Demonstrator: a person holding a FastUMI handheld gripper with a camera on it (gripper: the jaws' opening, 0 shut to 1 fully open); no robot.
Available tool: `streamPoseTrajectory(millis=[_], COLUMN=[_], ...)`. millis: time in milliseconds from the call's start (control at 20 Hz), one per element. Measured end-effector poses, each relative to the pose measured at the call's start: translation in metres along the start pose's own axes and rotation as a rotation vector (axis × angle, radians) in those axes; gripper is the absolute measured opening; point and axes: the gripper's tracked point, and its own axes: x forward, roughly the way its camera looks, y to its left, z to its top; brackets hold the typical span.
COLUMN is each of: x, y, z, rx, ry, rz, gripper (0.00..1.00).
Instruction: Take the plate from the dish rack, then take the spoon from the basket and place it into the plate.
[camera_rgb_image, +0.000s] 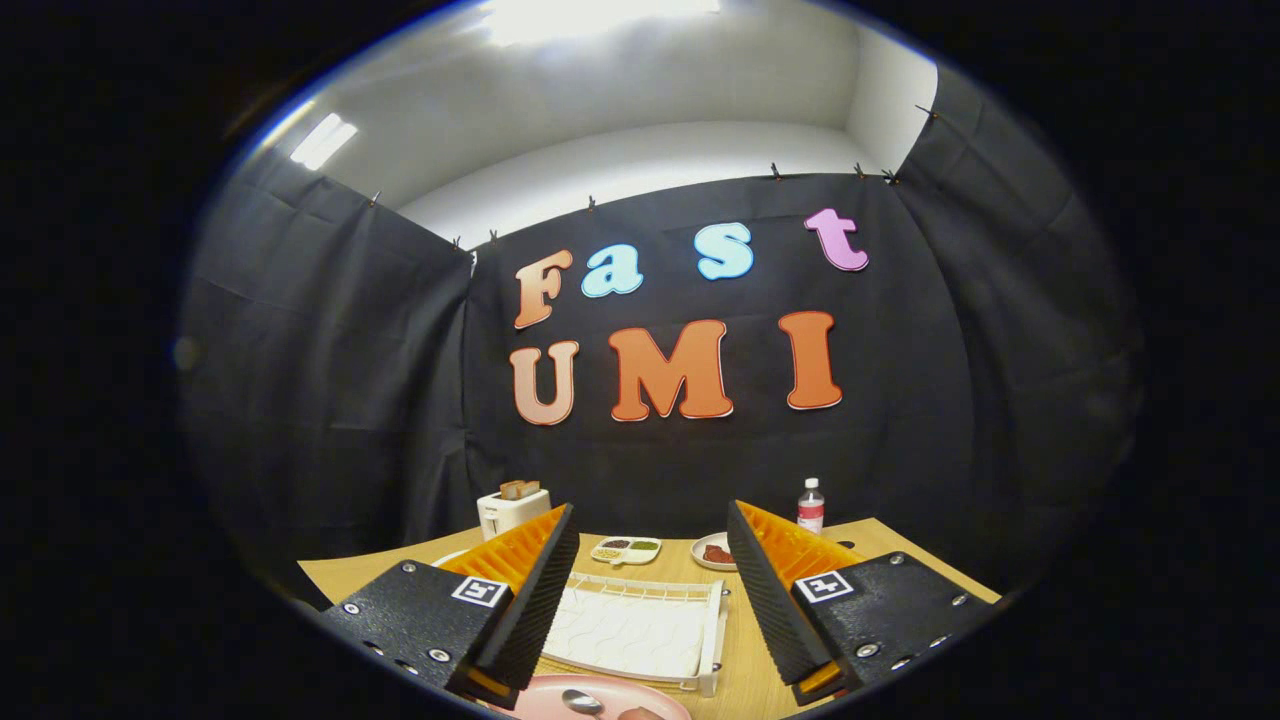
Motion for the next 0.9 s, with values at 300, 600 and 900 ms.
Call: streamPoseTrajectory(millis=[300, 600, 900], x=[0.0029, 0.0043, 0.0036], y=[-0.0115, -0.0090, -0.0077], z=[0.0012, 0.0003, -0.0059], rx=[-0.018, -0.017, -0.029], ry=[-0.029, -0.031, -0.018], rz=[-0.070, -0.073, -0.072], gripper=[0.89, 0.89, 0.89])
